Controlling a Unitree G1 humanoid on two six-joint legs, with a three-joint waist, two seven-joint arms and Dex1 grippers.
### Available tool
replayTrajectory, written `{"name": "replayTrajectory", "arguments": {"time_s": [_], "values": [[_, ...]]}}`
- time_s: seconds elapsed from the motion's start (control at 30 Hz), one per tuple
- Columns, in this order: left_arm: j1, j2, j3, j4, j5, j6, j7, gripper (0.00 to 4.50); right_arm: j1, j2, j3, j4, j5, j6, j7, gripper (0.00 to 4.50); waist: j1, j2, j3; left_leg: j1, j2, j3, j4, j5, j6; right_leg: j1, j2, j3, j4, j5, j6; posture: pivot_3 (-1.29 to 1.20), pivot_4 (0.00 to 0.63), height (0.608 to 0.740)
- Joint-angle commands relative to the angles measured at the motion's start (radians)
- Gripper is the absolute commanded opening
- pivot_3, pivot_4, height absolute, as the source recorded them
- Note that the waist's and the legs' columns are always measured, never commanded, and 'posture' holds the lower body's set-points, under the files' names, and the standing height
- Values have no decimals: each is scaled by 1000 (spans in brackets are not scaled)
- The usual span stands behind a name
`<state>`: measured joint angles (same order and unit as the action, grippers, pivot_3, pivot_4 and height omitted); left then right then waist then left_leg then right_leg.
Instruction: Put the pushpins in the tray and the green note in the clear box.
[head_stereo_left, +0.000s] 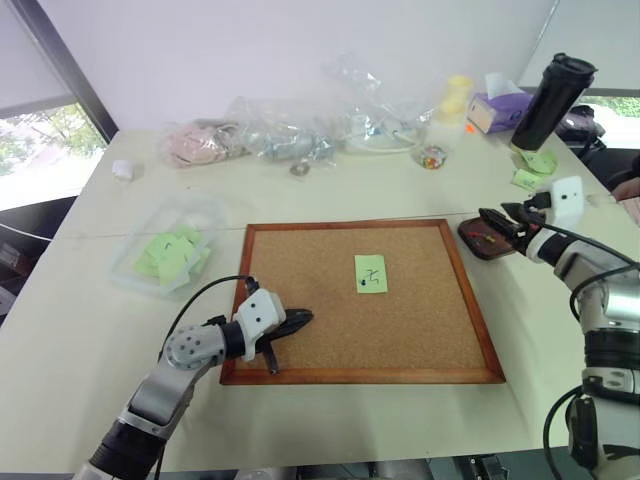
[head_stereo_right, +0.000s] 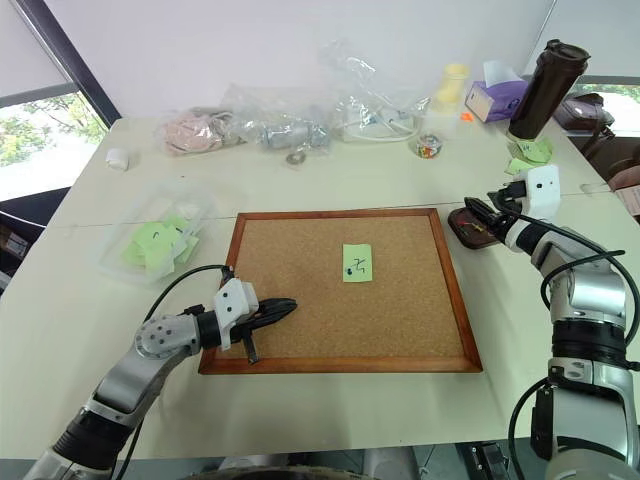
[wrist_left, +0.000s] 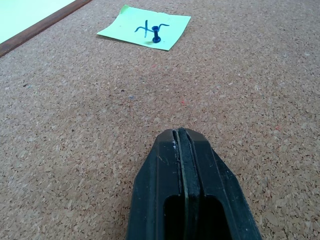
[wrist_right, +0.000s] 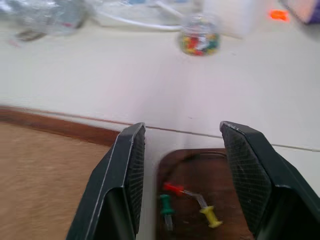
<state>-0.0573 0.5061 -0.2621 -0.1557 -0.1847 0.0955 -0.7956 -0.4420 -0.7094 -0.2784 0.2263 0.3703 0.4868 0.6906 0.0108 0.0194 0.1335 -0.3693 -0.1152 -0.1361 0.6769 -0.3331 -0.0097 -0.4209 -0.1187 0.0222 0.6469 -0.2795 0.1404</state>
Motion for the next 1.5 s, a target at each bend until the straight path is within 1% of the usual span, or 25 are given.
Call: {"name": "replayTrajectory", "arguments": {"time_s": [0.03,0.13,0.2,0.4,0.57,0.8,1.17,1.2,1.27,1.33,1.37,1.4,1.5], "values": [[38,16,-33,93,55,41,-4,0,68,-20,45,-223,79,76,100,2404,0,0,0,0,0,0,0,0,0,0,0,0,0,0,0,0,150,740],[40,15,-34,94,56,39,-5,0,129,-11,99,-386,127,132,137,2404,0,0,0,0,0,0,0,0,0,0,0,0,0,0,0,0,150,740],[40,16,-33,96,56,38,-8,0,152,-8,148,-449,117,125,154,2404,1,0,0,0,0,0,0,0,0,1,0,0,0,0,0,0,150,740],[41,20,-32,103,57,32,-11,0,142,44,282,-498,63,90,144,2404,1,-2,0,1,0,-1,0,0,0,1,0,0,0,0,0,0,150,740],[47,22,-28,99,59,29,-5,0,100,97,421,-431,-29,15,164,2404,0,-2,0,1,0,-1,0,0,0,1,0,0,0,0,0,0,150,740],[62,25,-22,96,58,23,2,0,71,126,460,-335,-85,-55,182,2404,-1,-2,0,1,0,-1,0,0,0,1,0,-1,0,0,0,0,150,740],[70,23,-24,107,62,7,11,0,82,153,470,-234,-140,-118,196,2404,-2,-2,0,3,0,-1,-1,0,0,1,0,-1,0,0,0,0,150,740],[69,23,-24,109,63,5,11,0,84,156,471,-224,-148,-126,195,1898,-2,-2,-1,3,0,-1,-1,0,0,2,0,-1,0,0,0,0,150,740],[70,22,-26,110,64,2,11,0,91,161,471,-213,-156,-137,192,1154,-2,-2,-1,5,0,-1,-2,0,0,3,0,-1,-1,0,0,0,150,740],[71,22,-27,111,64,1,10,0,97,165,470,-216,-158,-141,189,142,-1,-3,0,12,0,0,-6,0,0,9,0,-1,-3,0,0,0,150,740],[71,22,-28,112,65,-1,10,0,100,167,470,-222,-160,-140,188,61,-2,-3,-1,17,0,0,-10,0,0,13,0,-1,-6,0,0,0,150,740],[72,21,-28,113,65,-1,9,0,102,168,469,-229,-160,-137,188,61,-2,-2,-1,18,1,0,-11,0,0,14,1,-1,-9,0,0,0,150,740],[72,21,-28,115,66,-3,8,0,109,164,468,-258,-165,-133,180,61,-2,-3,-1,18,2,0,-11,0,0,15,1,-1,-9,0,0,0,150,740]]}}
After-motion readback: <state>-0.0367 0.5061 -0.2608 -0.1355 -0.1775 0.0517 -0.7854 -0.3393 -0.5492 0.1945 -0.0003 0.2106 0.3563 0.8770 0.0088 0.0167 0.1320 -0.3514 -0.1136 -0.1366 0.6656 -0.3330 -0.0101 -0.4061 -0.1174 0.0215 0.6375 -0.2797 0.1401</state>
